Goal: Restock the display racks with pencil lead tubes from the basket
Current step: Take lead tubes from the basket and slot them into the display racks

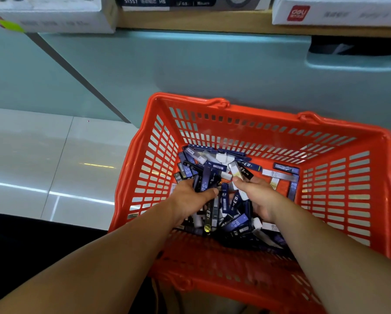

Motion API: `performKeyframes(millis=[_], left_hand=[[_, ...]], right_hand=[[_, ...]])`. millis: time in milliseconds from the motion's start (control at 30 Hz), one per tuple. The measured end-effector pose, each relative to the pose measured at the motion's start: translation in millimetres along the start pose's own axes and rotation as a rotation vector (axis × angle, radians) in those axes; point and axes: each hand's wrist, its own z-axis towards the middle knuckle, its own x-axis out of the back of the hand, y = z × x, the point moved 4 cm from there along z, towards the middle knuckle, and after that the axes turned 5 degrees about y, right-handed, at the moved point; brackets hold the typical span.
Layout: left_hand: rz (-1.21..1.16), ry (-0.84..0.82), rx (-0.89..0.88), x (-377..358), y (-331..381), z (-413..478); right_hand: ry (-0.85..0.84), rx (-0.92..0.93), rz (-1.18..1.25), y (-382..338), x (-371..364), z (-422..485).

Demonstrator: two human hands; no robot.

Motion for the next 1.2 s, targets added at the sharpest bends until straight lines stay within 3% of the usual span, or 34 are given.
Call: performKeyframes(millis=[367,500,867,1200], left_hand=[[-0.123,-0.042,0.136,-2,4,-4],[-0.134,-0.121,0.078,-6,13,-11],[-0.06,-0.095,0.056,-13,13,-13],[-0.054,-0.042,-0.049,-10,41,-21]], right_hand=[[0.07,-0.037,0.198,-6,6,-4],[0.054,-0.027,0.279,-6,5,-4],[-0.031,0.031,0.461,-16,11,-11],[-0.117,0.05,0.406,-37,0,-30]])
